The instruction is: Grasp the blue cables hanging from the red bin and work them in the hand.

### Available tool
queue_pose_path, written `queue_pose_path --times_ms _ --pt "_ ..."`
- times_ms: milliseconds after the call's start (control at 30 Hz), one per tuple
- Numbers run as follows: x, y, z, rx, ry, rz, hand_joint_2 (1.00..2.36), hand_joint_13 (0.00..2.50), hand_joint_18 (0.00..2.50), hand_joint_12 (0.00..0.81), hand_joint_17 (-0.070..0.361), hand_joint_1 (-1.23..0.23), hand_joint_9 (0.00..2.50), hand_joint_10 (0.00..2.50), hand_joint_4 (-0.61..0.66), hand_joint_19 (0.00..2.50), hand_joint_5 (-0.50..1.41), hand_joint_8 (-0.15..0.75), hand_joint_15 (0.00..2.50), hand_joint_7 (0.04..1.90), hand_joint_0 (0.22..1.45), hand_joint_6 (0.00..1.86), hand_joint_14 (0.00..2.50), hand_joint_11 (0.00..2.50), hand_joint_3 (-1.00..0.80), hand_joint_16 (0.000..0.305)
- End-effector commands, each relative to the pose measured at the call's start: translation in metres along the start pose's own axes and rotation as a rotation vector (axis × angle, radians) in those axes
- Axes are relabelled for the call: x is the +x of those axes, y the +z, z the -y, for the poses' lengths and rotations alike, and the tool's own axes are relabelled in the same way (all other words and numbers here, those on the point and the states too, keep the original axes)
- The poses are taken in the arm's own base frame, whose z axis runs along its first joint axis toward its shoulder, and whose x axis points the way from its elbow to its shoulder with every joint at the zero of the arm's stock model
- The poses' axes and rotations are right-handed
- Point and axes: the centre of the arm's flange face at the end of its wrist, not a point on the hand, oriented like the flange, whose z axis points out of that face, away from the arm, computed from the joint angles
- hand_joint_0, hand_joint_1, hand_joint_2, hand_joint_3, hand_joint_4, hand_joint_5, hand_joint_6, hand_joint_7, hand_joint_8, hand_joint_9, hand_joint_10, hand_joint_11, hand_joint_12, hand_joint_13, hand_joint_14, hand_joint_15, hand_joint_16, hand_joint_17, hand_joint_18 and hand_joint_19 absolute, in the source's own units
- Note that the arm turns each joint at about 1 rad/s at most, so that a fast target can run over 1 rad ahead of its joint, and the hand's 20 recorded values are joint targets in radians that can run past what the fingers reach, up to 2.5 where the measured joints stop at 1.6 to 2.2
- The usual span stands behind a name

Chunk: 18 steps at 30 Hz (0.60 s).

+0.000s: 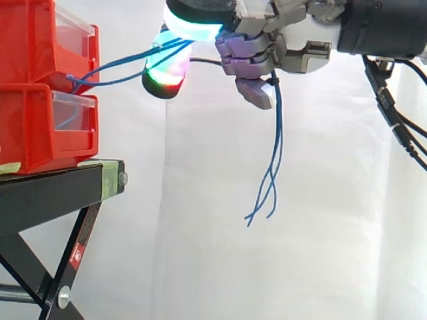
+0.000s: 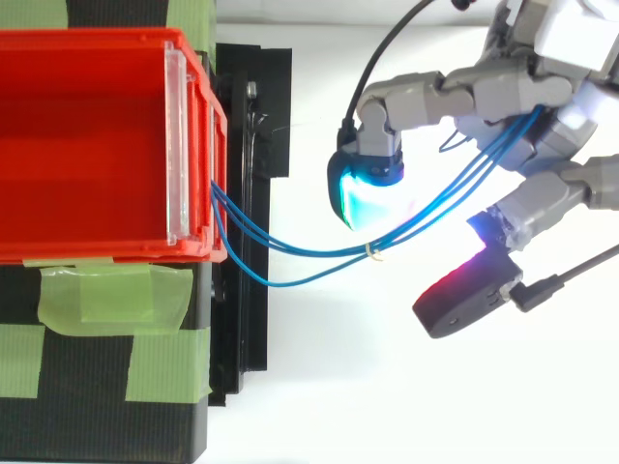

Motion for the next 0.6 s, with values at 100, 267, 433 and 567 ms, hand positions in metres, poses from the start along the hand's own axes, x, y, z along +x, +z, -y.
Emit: queue_pose_path --times_ms 100,267,433,567 --pt "-0.0003 0.0001 0.0000 0.001 0.000 0.002 1.02 2.08 2.50 0.723 0.160 -0.66 1.93 2.50 0.24 0.74 0.48 0.577 2.09 1.37 0.93 0.01 2.50 2.50 -0.51 0.213" --pt "-0.0003 0.0001 0.0000 0.001 0.002 0.002 1.03 2.08 2.50 0.723 0.160 -0.63 1.93 2.50 0.27 0.74 0.43 0.577 2.09 1.30 0.95 0.01 2.50 2.50 -0.35 0.213" --pt "-0.0004 0.0001 0.0001 0.002 0.003 0.003 1.03 2.08 2.50 0.723 0.160 -0.62 1.93 2.50 0.27 0.74 0.36 0.577 2.09 1.21 0.99 0.01 2.50 2.50 -0.31 0.213" --pt "0.0000 -0.0004 0.0006 0.003 0.003 0.002 1.02 2.08 2.50 0.723 0.160 -0.59 1.93 2.50 0.29 0.74 0.32 0.577 2.09 1.12 0.99 0.02 2.50 2.50 -0.50 0.213"
